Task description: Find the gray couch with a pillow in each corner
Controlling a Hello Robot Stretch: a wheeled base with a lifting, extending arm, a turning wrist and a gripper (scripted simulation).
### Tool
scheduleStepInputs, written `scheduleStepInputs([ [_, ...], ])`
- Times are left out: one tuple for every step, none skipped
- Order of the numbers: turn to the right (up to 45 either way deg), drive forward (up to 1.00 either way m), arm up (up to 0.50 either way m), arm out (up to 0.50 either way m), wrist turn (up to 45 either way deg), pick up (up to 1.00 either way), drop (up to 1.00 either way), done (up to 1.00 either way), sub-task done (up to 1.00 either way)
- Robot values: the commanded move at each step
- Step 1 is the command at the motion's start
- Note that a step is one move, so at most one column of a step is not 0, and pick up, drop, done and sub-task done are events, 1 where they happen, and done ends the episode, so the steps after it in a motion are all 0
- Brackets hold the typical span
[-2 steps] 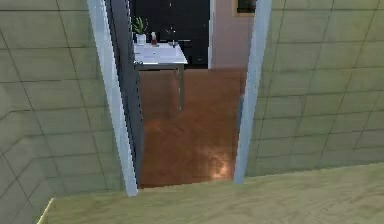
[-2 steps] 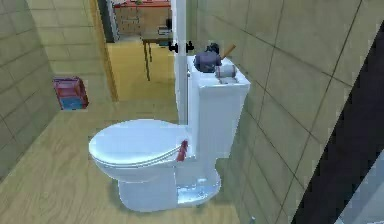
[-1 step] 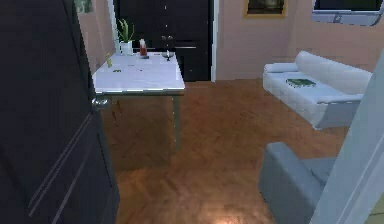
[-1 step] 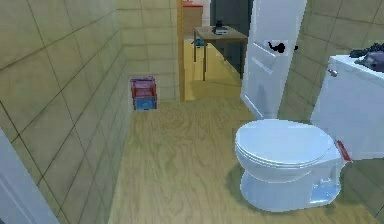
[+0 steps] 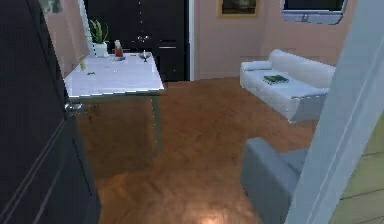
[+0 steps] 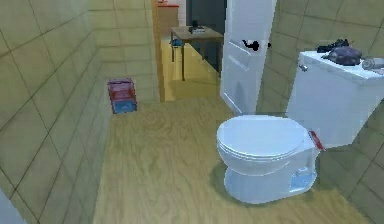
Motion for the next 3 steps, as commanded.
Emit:
scheduleStepInputs([
  [0.0, 0.15, 0.00, 0.00, 0.0, 0.00, 0.00, 0.00, 0.00],
  [45.0, 0.00, 0.00, 0.00, 0.0, 0.00, 0.00, 0.00, 0.00],
  [0.0, 0.00, 0.00, 0.00, 0.0, 0.00, 0.00, 1.00, 0.00],
])
